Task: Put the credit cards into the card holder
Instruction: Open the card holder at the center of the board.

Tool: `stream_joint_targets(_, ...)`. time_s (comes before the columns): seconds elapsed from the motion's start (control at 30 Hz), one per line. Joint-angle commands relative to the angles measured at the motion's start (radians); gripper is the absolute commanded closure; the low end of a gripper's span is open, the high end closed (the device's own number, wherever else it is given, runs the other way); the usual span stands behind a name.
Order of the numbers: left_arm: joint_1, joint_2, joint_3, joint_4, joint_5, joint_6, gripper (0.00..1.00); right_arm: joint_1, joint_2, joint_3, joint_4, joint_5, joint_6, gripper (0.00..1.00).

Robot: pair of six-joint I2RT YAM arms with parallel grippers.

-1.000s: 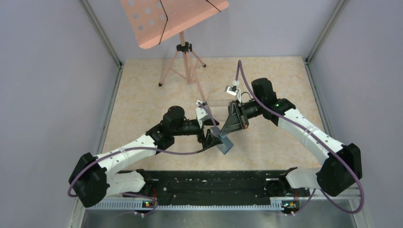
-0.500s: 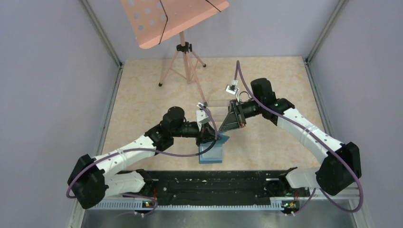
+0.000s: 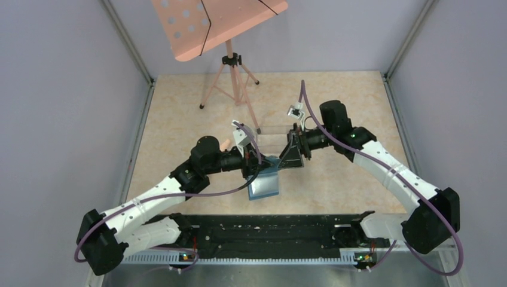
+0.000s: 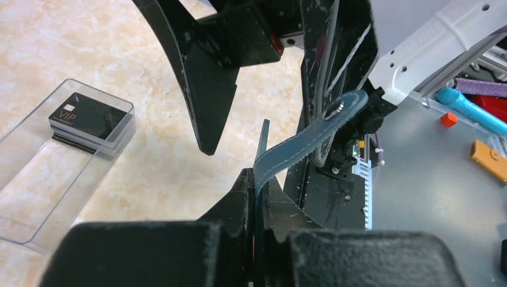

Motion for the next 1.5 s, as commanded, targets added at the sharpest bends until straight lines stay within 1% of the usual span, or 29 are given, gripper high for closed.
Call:
stream_joint_targets(0.0, 0.003, -0.006, 0.033, 0.089, -0.005, -0.097, 1.0, 0.021, -0.015, -0.013, 0.024, -0.035, -0.042, 0.23)
stream_joint_targets(0.07, 0.003, -0.005, 0.044, 0.094, -0.008, -0.105, 1.0, 0.034, -0.007, -0.011, 0.038, -0.046, -0.033, 0.29)
stream_joint_targets(0.13, 0.004, -0.006, 0.05, 0.103, -0.018, -0.115, 1.0, 0.041, -0.002, -0.016, 0.06, -0.058, -0.019, 0.4)
stream_joint_targets(0.17, 0.004, -0.005, 0.051, 0.105, -0.021, -0.119, 1.0, 0.042, -0.002, -0.023, 0.077, -0.065, -0.005, 0.48)
stream_joint_targets(0.2, 0.004, -0.008, 0.053, 0.106, -0.023, -0.122, 1.0, 0.042, -0.003, -0.026, 0.09, -0.068, 0.005, 0.6)
stream_joint_targets(0.33, 0.01, -0.013, 0.051, 0.117, -0.034, -0.15, 1.0, 0.043, -0.003, -0.034, 0.13, -0.064, 0.043, 1.0)
stream_joint_targets(0.4, 0.013, -0.018, 0.05, 0.114, -0.048, -0.155, 0.99, 0.042, -0.002, -0.038, 0.14, -0.043, 0.058, 1.0)
stream_joint_targets(0.43, 0.014, -0.023, 0.048, 0.103, -0.075, -0.155, 0.9, 0.042, -0.002, -0.037, 0.141, -0.02, 0.067, 1.0)
stream_joint_targets(0.47, 0.017, -0.029, 0.049, 0.085, -0.107, -0.153, 0.71, 0.042, -0.001, -0.038, 0.141, 0.005, 0.078, 1.0)
stream_joint_targets(0.5, 0.019, -0.038, 0.049, 0.058, -0.15, -0.154, 0.49, 0.04, 0.002, -0.04, 0.141, 0.023, 0.085, 1.0)
stream_joint_targets(0.53, 0.019, -0.05, 0.051, 0.025, -0.205, -0.155, 0.33, 0.041, 0.005, -0.042, 0.14, 0.047, 0.093, 1.0)
stream_joint_targets(0.57, 0.019, -0.063, 0.052, -0.013, -0.256, -0.159, 0.21, 0.038, 0.008, -0.044, 0.136, 0.079, 0.103, 1.0)
stream_joint_targets(0.63, 0.021, -0.096, 0.061, -0.1, -0.375, -0.178, 0.07, 0.025, 0.011, -0.056, 0.14, 0.123, 0.122, 1.0)
stream_joint_targets(0.67, 0.023, -0.11, 0.067, -0.149, -0.435, -0.198, 0.02, 0.014, 0.013, -0.066, 0.142, 0.14, 0.132, 1.0)
stream_joint_targets(0.8, 0.046, -0.149, 0.087, -0.352, -0.628, -0.279, 0.01, -0.042, 0.005, -0.104, 0.158, 0.147, 0.151, 1.0)
stream_joint_targets(0.83, 0.074, -0.161, 0.087, -0.486, -0.683, -0.339, 0.01, -0.076, -0.003, -0.116, 0.154, 0.14, 0.149, 1.0)
stream_joint_targets(0.97, 0.121, -0.162, 0.035, -0.558, -0.622, -0.401, 0.01, -0.104, -0.007, -0.125, 0.128, 0.141, 0.127, 1.0)
stream_joint_targets(1.1, 0.128, -0.114, 0.0, -0.55, -0.513, -0.447, 0.01, -0.105, -0.001, -0.135, 0.118, 0.131, 0.117, 1.0)
stream_joint_targets(1.27, 0.127, -0.02, -0.001, -0.52, -0.449, -0.441, 0.02, -0.105, -0.008, -0.137, 0.118, 0.115, 0.111, 1.0)
stream_joint_targets(1.37, 0.127, 0.054, 0.024, -0.508, -0.397, -0.433, 0.04, -0.104, -0.006, -0.137, 0.114, 0.112, 0.11, 1.0)
stream_joint_targets(1.47, 0.126, 0.143, 0.053, -0.524, -0.387, -0.437, 0.07, -0.105, -0.007, -0.137, 0.114, 0.103, 0.109, 1.0)
